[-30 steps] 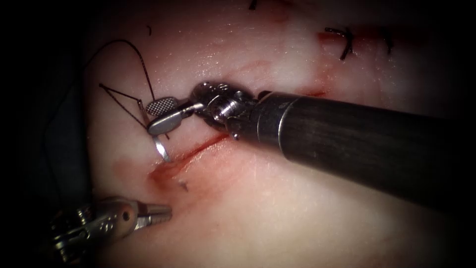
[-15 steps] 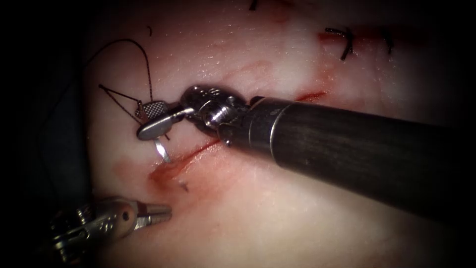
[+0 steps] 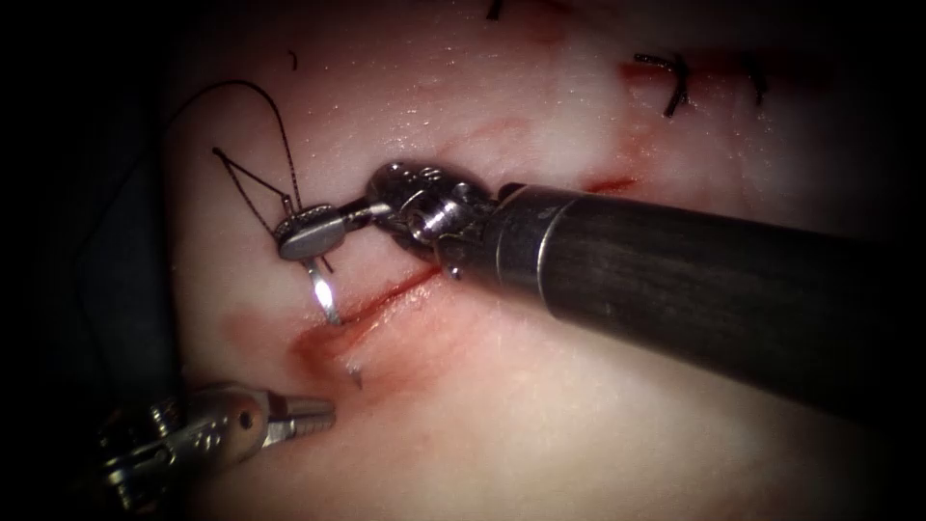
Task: Wound Closure
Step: Throw the needle through the bottom of the wound with the right needle driver.
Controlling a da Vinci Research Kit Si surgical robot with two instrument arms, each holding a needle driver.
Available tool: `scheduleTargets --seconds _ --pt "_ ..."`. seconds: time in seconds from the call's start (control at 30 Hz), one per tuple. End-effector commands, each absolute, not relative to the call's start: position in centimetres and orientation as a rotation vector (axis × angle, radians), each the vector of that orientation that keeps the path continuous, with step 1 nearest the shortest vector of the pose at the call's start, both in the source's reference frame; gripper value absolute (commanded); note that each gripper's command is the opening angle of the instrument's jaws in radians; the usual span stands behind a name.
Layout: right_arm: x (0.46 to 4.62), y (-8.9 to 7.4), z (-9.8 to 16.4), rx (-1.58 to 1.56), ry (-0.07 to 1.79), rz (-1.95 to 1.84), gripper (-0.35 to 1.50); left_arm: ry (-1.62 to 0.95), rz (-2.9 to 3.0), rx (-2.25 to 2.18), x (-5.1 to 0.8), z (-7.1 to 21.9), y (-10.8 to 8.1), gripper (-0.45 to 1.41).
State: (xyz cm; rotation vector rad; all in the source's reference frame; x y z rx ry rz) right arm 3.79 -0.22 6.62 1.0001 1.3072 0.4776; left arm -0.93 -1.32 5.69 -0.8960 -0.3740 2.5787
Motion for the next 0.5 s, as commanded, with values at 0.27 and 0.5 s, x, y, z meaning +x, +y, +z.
scheduleTargets --seconds 0.27,0.5 --pt "3.76 -0.26 6.45 1.281 1.060 0.752 -0.35 -0.360 2.592 -0.896 -1.06 5.65 -1.25 -0.14" --pt "3.71 -0.25 6.19 1.439 0.927 0.809 -0.35 -0.356 2.594 -0.896 -1.05 5.68 -1.26 -0.13"
